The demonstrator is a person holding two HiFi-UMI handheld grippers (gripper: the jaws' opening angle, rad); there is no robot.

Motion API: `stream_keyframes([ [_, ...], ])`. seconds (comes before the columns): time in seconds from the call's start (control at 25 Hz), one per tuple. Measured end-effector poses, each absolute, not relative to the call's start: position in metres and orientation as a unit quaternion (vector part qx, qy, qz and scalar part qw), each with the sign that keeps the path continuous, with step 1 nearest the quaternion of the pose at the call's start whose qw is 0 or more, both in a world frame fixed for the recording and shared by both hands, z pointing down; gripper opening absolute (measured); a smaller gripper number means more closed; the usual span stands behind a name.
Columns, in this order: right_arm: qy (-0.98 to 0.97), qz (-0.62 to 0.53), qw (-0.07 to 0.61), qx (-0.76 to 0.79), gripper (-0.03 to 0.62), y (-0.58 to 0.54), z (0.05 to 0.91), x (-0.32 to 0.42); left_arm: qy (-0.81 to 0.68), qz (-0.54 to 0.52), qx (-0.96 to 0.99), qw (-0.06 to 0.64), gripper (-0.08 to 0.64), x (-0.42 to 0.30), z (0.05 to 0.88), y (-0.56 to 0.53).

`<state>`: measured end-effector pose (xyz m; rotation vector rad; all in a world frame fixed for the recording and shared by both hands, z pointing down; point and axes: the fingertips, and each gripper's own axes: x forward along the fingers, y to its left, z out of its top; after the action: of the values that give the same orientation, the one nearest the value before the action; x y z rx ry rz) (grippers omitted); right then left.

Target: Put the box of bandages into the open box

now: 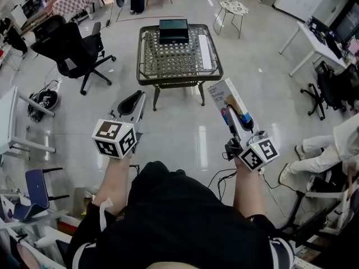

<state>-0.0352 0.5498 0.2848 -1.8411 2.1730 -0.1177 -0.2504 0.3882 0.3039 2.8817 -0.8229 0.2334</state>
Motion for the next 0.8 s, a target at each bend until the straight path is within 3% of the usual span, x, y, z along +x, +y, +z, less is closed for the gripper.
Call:
stream_keyframes([
  [0.4, 0.75, -0.06, 0.114, -0.648, 0.086, 0.522, 0.299, -0.028, -0.279, 0.082, 0.953, 0.088, 0.046, -0.249, 0.323, 0.362],
  [0.8, 0.746, -0.101, 0.095, -0.651, 0.087, 0.422, 0.317, -0.007, -0.28, 0.088, 0.948, 0.126, 0.044, -0.233, 0.355, 0.258],
])
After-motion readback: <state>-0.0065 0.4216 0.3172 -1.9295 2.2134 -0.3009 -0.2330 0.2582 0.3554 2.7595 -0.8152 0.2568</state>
